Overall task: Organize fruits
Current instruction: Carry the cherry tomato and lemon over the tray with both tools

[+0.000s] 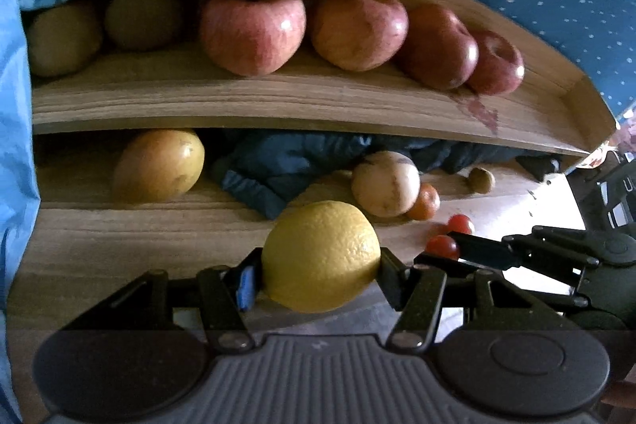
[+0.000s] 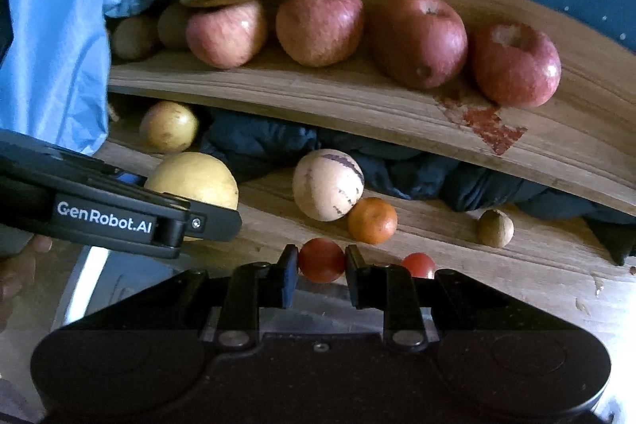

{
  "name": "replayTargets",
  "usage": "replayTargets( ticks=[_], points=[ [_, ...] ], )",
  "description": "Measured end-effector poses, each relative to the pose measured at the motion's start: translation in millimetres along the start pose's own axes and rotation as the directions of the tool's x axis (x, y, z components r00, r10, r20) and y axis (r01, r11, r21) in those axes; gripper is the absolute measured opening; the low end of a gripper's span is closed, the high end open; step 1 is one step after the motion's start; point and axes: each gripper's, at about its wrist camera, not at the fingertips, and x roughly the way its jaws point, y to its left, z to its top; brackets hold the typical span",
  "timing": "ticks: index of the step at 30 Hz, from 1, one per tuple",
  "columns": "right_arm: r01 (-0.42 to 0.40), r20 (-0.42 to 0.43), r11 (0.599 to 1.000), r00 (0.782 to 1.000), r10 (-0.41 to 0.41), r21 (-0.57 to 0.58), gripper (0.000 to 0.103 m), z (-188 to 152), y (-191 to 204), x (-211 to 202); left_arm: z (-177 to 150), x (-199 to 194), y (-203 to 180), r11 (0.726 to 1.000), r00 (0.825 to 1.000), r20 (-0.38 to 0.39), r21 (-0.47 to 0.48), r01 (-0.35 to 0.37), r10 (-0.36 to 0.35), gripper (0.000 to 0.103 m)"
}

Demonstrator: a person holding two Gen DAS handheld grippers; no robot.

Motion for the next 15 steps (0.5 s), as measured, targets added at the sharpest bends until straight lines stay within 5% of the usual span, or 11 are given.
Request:
replayTargets(
  ticks=[15],
  points=[
    [-0.045, -0.006, 0.998, 0.999, 0.045, -0.033, 0.027, -50, 24, -46, -51, -29, -9, 0.996, 0.999, -0.034, 0.083, 0.028, -0.025, 0.063]
  ],
)
